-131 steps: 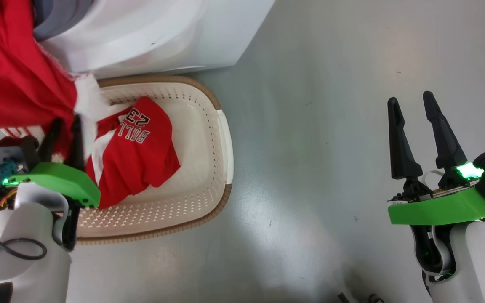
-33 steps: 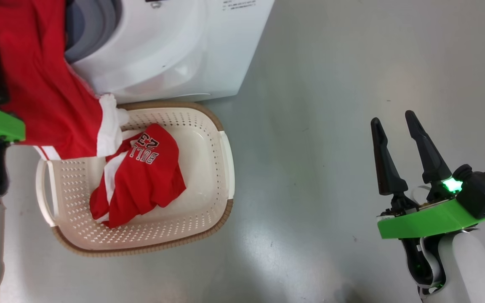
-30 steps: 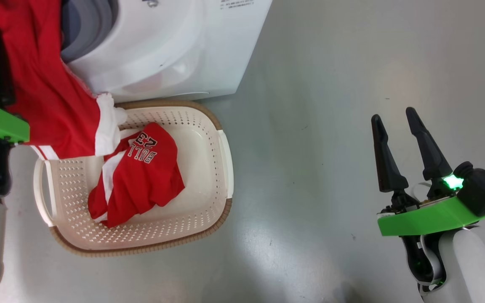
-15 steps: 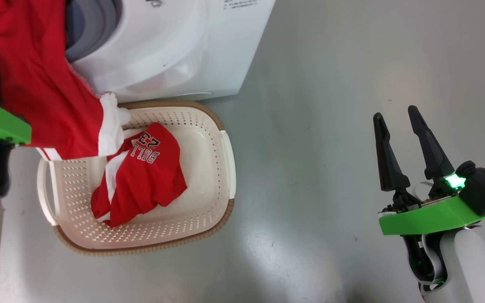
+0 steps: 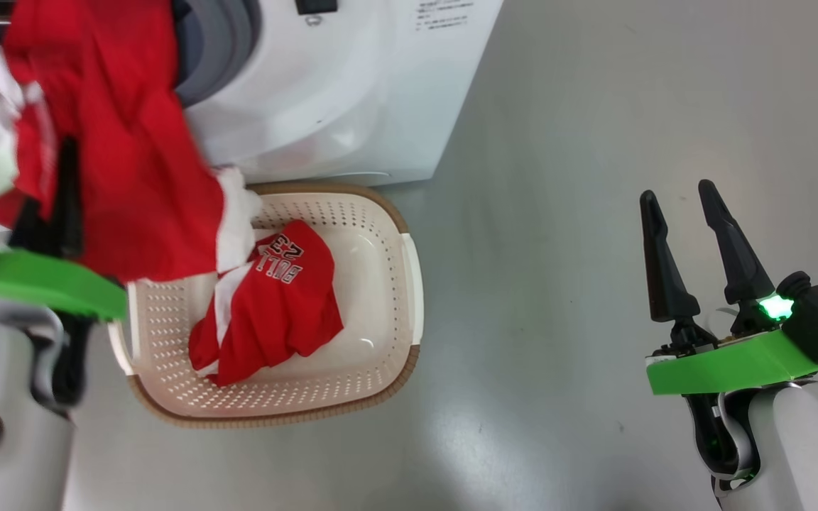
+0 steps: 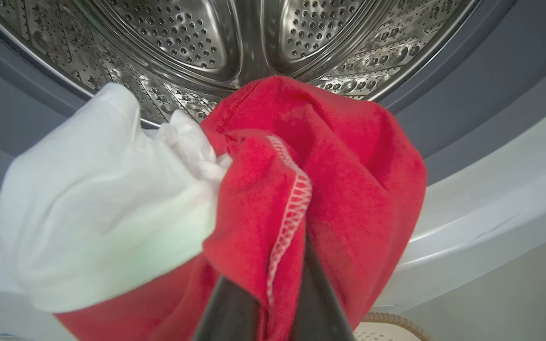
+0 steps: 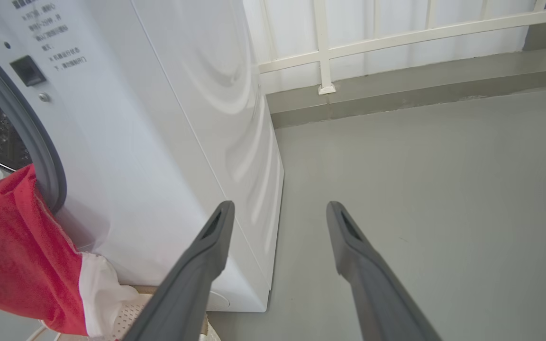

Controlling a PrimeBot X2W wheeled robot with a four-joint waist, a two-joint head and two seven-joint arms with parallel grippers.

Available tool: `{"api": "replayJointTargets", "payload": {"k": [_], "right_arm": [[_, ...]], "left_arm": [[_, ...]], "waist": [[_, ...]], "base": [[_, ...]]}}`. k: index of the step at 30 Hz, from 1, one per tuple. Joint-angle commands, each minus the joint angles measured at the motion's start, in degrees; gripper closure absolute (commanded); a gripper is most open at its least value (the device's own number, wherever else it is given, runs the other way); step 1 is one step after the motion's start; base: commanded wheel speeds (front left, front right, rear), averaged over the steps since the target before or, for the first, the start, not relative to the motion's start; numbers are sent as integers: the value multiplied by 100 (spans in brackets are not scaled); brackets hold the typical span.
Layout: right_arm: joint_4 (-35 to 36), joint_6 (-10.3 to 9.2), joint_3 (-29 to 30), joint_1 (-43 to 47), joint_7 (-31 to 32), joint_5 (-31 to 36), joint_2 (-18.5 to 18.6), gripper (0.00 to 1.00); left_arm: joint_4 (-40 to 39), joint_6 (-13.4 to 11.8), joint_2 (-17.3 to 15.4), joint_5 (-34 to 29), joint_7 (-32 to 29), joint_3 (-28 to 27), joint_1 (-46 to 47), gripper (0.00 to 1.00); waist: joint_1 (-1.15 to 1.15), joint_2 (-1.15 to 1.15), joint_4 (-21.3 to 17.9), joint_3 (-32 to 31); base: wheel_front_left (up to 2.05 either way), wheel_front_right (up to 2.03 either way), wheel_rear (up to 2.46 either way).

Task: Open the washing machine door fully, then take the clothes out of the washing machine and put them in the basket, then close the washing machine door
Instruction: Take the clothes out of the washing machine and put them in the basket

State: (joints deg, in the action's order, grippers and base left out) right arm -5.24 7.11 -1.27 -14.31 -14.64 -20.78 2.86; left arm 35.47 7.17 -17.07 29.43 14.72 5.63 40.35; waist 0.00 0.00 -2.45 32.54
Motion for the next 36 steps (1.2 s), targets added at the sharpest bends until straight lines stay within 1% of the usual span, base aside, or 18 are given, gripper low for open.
{"api": "replayJointTargets", "payload": {"k": [1,4,9,12,18,21,35,36], "right_arm": [[116,37,-113,88,-36,-33,1,0],[106,37,-104,107,-36,-20,1,0],[92,37,-88,141,-36,0,1,0],[94,37,-95,142,-36,6,1,0],[118,37,-88,131,-36,26,1,0],[136,37,-93,107,-36,46,1,0],[232,37,-86,72,-36,40,1,0],[232,37,-86,72,-36,40,1,0]], "left_arm": [[-182,32,-211,-44,28,-195,-213,100],[-429,32,-60,-68,28,-269,-583,100],[-656,32,183,-122,28,-189,-1103,100],[-668,32,346,-77,28,-111,-1363,100],[-502,32,531,40,28,-46,-1513,100],[-308,32,541,120,28,106,-1465,100],[1061,32,380,429,28,1098,-1050,100],[1061,32,380,429,28,1098,-1050,100]], "waist": [[0,0,61,-61],[0,0,109,-115],[0,0,165,-175],[0,0,176,-167],[0,0,171,-87],[0,0,158,2],[0,0,-26,337],[0,0,-26,337]], "base": [[0,0,0],[0,0,0],[0,0,0],[0,0,0],[0,0,0],[0,0,0],[0,0,0],[0,0,0]]}}
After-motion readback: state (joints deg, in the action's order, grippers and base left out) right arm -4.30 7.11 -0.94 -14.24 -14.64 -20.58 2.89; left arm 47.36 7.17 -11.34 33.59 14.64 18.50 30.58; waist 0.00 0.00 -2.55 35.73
